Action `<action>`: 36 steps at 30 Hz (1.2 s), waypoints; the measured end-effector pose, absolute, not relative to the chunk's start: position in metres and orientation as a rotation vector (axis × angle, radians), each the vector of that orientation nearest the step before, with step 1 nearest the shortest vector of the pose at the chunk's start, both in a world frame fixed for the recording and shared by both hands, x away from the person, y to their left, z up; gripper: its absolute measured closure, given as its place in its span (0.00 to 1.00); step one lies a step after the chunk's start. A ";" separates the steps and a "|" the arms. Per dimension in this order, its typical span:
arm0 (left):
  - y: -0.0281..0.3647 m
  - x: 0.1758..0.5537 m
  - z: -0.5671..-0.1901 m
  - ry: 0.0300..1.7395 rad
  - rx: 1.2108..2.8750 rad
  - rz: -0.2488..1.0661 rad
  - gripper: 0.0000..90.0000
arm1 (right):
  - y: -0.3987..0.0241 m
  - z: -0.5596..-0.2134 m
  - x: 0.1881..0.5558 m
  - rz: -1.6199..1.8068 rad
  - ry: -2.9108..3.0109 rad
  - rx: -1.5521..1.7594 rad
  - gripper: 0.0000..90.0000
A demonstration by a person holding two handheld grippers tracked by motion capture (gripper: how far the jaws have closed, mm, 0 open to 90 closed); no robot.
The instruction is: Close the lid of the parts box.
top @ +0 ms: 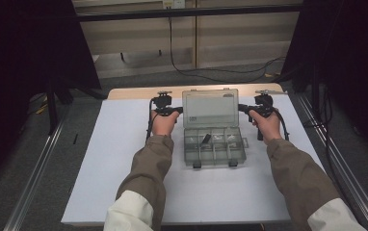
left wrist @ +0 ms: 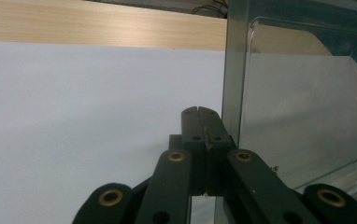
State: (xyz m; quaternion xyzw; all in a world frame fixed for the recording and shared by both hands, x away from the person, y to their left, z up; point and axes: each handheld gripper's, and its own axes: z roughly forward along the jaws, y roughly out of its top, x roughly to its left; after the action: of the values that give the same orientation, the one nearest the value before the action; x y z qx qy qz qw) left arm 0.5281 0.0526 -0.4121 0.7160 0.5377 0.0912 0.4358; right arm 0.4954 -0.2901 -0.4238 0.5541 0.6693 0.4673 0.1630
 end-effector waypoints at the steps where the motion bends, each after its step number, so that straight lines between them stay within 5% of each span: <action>1: 0.052 0.526 -0.411 1.339 1.775 0.226 1.00 | -0.290 -0.422 0.494 1.331 1.914 1.571 1.00; 36: 0.053 0.488 -0.390 1.237 1.851 0.327 1.00 | -0.286 -0.397 0.460 1.247 1.970 1.387 1.00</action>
State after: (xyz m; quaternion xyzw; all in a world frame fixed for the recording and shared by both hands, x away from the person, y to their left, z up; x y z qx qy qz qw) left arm 0.4876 0.0532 -0.3902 0.7422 0.4959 0.1313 0.4312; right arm 0.4602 -0.2857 -0.3968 0.4997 0.7095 0.4490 0.2129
